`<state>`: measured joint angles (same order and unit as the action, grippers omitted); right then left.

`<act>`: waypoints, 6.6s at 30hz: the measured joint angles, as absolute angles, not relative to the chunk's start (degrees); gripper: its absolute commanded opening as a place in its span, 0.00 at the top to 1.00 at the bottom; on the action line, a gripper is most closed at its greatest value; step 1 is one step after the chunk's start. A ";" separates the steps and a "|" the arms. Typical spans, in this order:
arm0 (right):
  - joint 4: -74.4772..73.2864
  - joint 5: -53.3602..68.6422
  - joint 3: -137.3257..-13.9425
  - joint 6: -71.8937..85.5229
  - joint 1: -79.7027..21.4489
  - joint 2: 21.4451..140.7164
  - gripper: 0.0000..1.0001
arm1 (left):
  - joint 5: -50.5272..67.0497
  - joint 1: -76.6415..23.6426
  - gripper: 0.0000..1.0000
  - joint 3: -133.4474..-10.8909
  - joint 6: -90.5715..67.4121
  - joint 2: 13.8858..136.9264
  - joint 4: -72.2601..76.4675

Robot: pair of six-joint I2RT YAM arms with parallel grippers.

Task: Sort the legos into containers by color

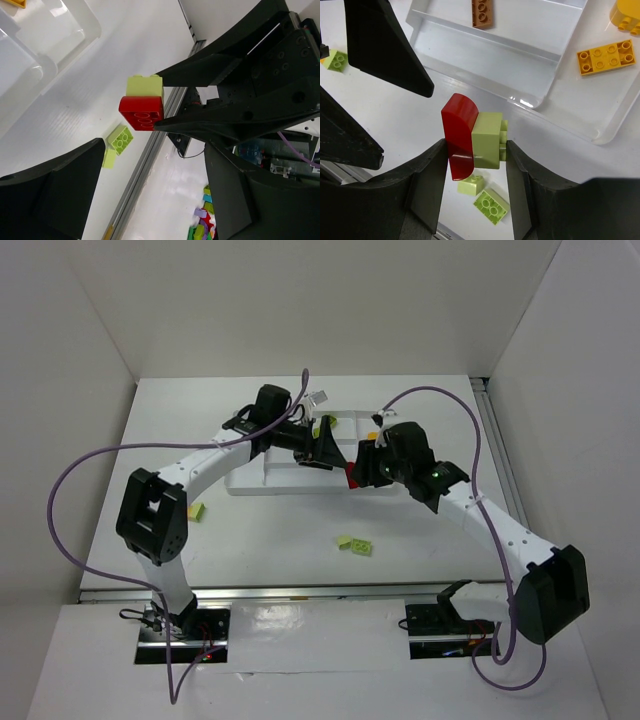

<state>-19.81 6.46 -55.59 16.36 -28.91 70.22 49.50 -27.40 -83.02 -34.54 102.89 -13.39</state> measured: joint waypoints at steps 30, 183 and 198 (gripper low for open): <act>-20.16 7.35 -56.27 16.36 -29.39 70.81 0.47 | 51.42 -27.92 0.31 -83.35 -43.48 109.67 -2.85; -10.94 -2.59 -71.42 29.32 -34.63 105.56 0.26 | -16.88 -4.60 0.00 -77.67 -32.29 91.50 -46.61; -10.85 -6.04 -70.59 28.82 -35.88 99.70 0.19 | -16.12 3.18 0.10 -70.35 -39.66 90.56 -47.35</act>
<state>-10.85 -6.04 -70.59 28.82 -35.88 99.70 -16.12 3.18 -70.35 -39.66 90.56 -47.35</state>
